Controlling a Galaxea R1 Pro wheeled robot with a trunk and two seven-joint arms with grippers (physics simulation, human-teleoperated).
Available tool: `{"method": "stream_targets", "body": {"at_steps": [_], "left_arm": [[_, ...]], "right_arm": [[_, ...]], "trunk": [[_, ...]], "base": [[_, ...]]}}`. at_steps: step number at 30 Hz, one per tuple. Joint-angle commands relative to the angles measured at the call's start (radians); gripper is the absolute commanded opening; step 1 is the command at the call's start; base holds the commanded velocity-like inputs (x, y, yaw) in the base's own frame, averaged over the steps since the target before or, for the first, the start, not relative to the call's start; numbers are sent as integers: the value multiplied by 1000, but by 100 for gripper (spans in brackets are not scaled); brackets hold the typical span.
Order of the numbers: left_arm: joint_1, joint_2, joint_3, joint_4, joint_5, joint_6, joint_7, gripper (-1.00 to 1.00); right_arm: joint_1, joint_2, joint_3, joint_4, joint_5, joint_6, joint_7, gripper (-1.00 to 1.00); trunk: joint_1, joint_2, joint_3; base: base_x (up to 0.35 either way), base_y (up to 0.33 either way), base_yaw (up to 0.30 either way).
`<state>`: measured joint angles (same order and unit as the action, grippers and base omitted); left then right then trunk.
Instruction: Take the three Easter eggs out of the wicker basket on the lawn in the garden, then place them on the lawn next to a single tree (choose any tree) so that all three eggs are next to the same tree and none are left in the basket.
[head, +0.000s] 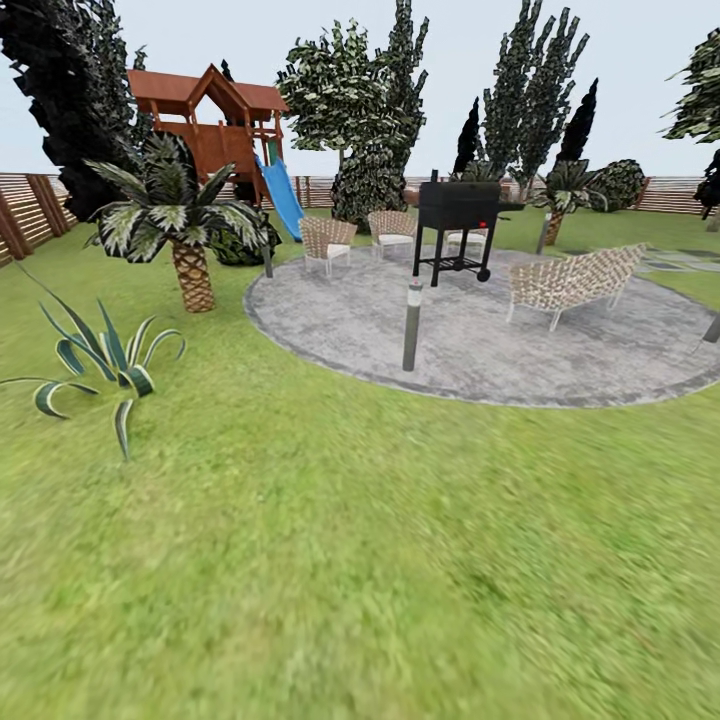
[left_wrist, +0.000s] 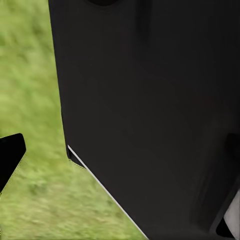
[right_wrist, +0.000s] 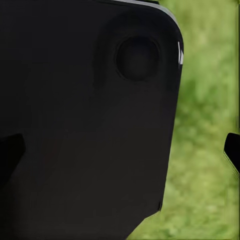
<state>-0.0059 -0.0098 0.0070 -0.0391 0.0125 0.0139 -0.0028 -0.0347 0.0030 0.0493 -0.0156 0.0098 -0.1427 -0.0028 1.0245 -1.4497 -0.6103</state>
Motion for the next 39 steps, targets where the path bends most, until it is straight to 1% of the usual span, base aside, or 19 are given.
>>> {"method": "stream_targets", "body": {"at_steps": [1, 39], "left_arm": [[0, 0, 1, -1, 1, 1, 0, 100], [0, 1, 1, -1, 1, 1, 0, 100]], "right_arm": [[-1, 0, 4, 1, 1, -3, 0, 100], [-1, 0, 4, 2, 1, -3, 0, 100]], "trunk": [[1, 0, -1], [1, 0, -1]], "base": [[334, 0, 0], [334, 0, 0]]}}
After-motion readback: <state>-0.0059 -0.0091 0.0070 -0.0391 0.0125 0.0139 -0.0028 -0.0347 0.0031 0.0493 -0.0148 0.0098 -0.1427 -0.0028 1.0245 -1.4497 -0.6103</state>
